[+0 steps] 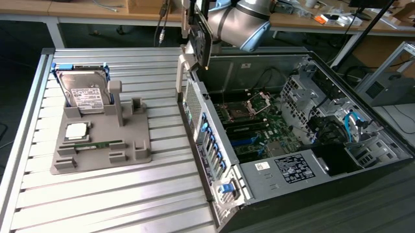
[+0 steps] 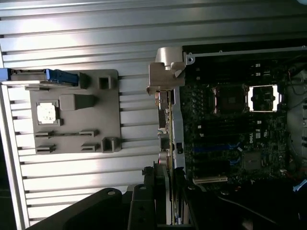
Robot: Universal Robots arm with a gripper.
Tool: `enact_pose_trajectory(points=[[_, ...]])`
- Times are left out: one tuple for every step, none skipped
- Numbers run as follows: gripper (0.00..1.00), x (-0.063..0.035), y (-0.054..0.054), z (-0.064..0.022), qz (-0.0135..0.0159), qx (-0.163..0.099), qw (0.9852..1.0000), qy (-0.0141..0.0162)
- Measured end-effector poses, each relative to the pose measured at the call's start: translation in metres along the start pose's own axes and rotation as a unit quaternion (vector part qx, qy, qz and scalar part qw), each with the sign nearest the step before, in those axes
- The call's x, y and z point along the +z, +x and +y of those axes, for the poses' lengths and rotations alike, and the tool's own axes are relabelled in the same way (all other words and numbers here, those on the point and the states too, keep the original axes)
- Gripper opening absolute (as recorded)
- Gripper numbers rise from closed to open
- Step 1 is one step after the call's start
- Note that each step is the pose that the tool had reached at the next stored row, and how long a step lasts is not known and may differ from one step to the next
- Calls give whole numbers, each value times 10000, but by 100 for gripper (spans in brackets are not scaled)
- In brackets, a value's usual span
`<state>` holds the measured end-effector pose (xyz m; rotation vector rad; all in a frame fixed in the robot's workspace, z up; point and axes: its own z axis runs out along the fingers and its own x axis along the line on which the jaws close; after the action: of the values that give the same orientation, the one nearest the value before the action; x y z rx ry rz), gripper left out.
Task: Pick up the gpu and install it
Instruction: 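Pick up the gpu and move the gpu toward the slot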
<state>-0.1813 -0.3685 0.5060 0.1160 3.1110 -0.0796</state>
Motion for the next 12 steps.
enact_pose_trajectory(points=[[27,8,-15,-1,0,0,10000,1],[27,18,-32,-2,0,0,10000,1],[27,27,-45,-3,0,1,10000,1],[27,36,-61,-4,0,0,10000,2],[27,44,-74,-4,0,0,10000,2],[27,87,-133,-6,0,0,10000,3],[27,112,-171,-6,0,0,10000,4],[27,122,-186,-5,0,0,10000,4],[27,136,-209,-5,0,0,10000,5],[27,150,-231,-4,0,0,10000,7],[27,164,-252,-3,-1,0,10000,9],[27,177,-272,-2,-1,0,10000,11]])
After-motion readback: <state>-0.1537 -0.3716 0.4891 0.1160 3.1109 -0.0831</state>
